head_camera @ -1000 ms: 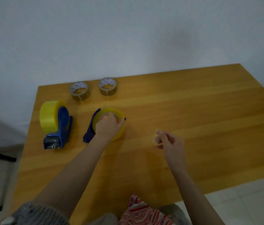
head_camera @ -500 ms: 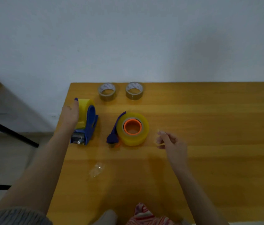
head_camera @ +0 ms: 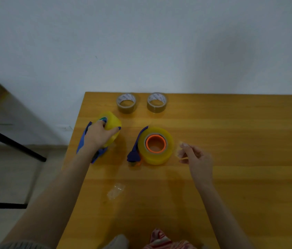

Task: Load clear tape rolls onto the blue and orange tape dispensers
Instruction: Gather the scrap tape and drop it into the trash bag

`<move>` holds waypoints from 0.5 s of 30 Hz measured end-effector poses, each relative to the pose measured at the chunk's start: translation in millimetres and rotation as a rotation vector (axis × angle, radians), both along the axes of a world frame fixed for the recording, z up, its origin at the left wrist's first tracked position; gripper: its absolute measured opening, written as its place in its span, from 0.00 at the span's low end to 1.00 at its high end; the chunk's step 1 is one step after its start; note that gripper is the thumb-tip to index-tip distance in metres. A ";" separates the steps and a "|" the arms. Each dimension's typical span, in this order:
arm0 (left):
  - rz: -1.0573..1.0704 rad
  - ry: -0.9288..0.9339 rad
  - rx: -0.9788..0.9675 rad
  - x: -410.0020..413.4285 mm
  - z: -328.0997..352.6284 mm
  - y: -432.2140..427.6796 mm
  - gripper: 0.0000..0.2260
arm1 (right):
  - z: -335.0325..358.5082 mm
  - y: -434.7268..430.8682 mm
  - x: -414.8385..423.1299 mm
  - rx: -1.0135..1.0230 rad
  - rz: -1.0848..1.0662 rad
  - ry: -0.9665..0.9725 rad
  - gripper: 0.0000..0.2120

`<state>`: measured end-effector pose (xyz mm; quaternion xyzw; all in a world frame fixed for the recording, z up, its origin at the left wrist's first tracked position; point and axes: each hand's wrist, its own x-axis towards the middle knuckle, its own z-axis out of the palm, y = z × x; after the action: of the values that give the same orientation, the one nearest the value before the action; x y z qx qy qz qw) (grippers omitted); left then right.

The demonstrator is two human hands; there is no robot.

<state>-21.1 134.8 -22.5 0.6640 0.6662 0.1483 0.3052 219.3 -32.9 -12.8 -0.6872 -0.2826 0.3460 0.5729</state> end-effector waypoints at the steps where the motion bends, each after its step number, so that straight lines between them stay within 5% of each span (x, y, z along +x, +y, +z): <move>1: -0.035 0.115 0.055 3.6 -2.7 -1.9 0.18 | -0.2 0.0 -1.1 0.001 0.003 0.004 0.11; 6: -0.036 0.439 0.087 15.2 -21.7 -11.9 0.20 | -2.2 -6.9 -5.0 -0.019 0.017 0.010 0.12; 15: -0.056 0.548 0.081 24.8 -34.8 -25.7 0.21 | -0.3 -12.3 -15.7 -0.044 0.041 0.007 0.09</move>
<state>3.7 109.2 -57.3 0.7091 0.6990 -0.0187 0.0907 203.5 -45.2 -13.1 -0.6924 -0.2872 0.3662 0.5513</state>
